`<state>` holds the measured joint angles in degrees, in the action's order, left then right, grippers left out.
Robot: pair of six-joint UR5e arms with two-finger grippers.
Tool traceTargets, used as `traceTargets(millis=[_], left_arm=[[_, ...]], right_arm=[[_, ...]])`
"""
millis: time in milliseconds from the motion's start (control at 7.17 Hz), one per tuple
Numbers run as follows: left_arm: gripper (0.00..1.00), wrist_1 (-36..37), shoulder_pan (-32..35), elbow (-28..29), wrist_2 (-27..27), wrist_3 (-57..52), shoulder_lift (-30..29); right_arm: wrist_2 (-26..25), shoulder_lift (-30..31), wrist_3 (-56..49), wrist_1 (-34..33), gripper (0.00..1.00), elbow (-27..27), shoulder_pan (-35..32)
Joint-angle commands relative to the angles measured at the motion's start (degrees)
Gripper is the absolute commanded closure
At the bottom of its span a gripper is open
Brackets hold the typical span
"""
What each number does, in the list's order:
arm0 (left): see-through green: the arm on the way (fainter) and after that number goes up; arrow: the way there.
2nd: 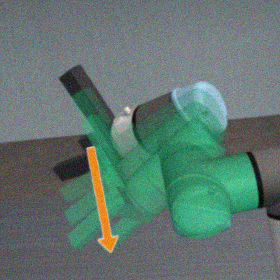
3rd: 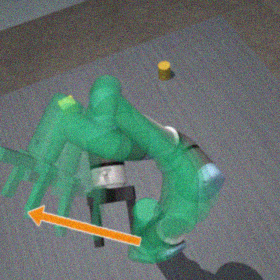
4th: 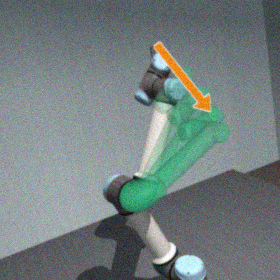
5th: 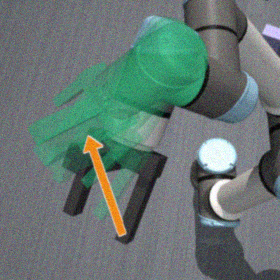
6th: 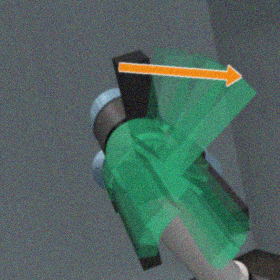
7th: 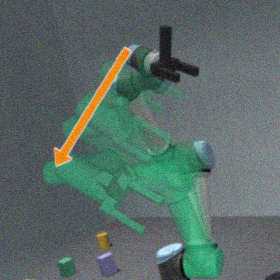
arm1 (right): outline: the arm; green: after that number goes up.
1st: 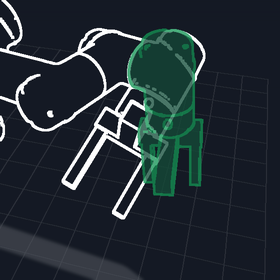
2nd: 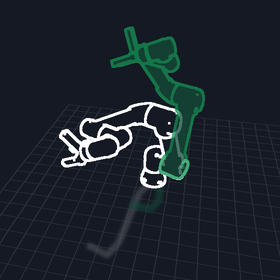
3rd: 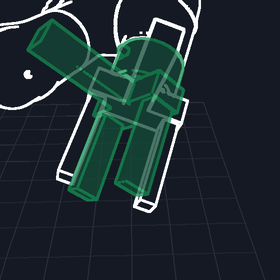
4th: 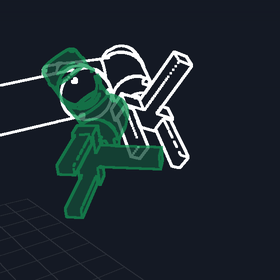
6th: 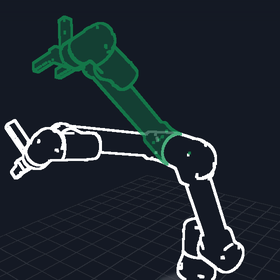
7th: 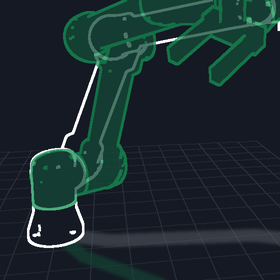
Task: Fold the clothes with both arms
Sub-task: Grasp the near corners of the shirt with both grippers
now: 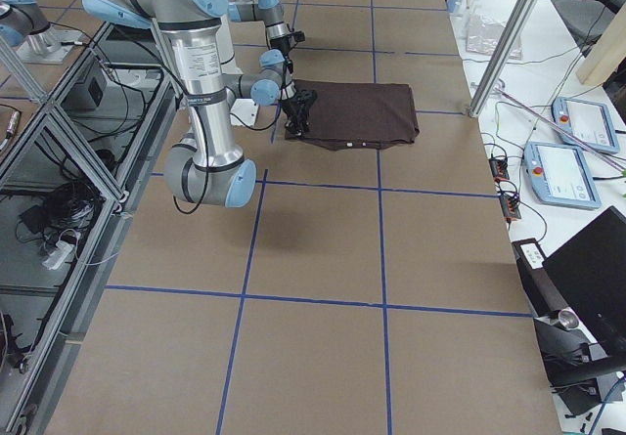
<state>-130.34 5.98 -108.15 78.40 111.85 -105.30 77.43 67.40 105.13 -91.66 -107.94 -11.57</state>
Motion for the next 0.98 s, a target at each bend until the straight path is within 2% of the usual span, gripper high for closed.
traceTargets(millis=[0, 418, 558, 837], left_arm=[[1.0, 0.0, 0.0, 0.0, 0.0, -0.1, 0.0], [1.0, 0.0, 0.0, -0.4, 0.1, -0.1, -0.1], [1.0, 0.8, 0.3, -3.1, 2.0, -0.3, 0.4], [1.0, 10.8, 0.4, -12.1, 3.7, -0.3, 0.4]], right_arm=[[0.0, -0.1, 0.4, 0.1, 1.0, -0.2, -0.1], [0.2, -0.2, 0.3, 0.0, 1.0, -2.4, -1.3], [0.4, -0.3, 0.1, -0.5, 1.0, -4.6, -1.6], [0.5, 0.0, 0.1, -1.2, 1.0, -9.2, -1.9]])
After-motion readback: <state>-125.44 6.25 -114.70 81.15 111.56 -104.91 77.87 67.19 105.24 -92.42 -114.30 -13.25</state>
